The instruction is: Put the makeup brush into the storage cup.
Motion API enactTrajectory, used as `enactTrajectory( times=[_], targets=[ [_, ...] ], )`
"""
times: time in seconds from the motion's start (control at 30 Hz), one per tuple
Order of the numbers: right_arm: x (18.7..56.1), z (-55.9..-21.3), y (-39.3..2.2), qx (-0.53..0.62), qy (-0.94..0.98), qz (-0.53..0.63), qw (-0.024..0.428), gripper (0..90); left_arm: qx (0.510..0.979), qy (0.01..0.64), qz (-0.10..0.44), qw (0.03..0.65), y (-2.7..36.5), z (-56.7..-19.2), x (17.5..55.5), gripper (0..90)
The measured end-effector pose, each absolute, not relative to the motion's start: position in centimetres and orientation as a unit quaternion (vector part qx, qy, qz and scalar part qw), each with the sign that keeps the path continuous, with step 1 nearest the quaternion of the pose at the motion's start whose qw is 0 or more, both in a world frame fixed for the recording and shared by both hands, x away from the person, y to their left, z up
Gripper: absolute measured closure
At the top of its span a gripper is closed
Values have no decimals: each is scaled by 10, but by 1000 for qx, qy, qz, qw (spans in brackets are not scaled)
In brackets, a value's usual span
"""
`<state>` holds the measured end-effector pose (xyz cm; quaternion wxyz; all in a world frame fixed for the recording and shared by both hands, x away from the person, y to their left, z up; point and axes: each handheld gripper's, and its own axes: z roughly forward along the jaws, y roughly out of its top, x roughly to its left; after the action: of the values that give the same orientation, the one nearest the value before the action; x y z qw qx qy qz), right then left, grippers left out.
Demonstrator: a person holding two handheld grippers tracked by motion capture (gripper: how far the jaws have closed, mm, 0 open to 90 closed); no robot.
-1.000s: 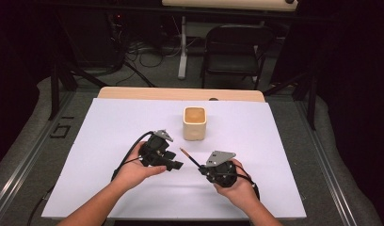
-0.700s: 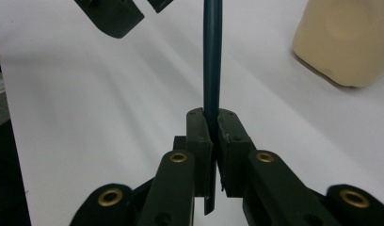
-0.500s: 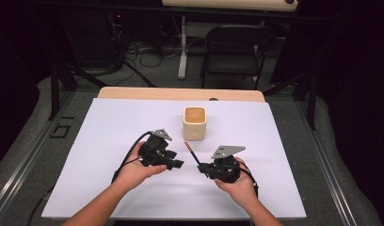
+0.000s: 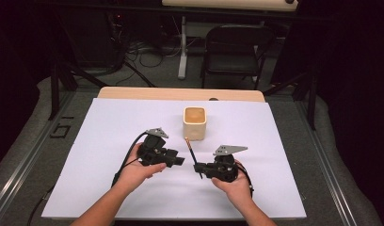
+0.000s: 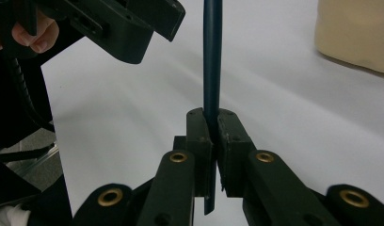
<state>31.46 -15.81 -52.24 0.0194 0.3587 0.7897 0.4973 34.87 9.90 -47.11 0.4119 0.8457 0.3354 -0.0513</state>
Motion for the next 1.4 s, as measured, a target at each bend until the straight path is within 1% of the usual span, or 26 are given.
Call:
enactTrajectory(
  times=[0.43,0.53,0.93,1.07,1.4],
  targets=[
    [309,-530,-156,366,780,506,37,847,822,351,-68,444,95,-477,348,570],
    [309,-533,-155,370,777,509,34,847,813,358,-72,453,94,-479,348,574],
    [310,-536,-153,387,750,536,-7,847,785,376,-73,487,90,-483,350,620],
    [310,-536,-150,392,741,544,-19,847,780,380,-77,492,87,-484,352,623],
    [310,-537,-148,400,730,554,-31,847,763,395,-82,505,88,-485,356,653]
  ],
)
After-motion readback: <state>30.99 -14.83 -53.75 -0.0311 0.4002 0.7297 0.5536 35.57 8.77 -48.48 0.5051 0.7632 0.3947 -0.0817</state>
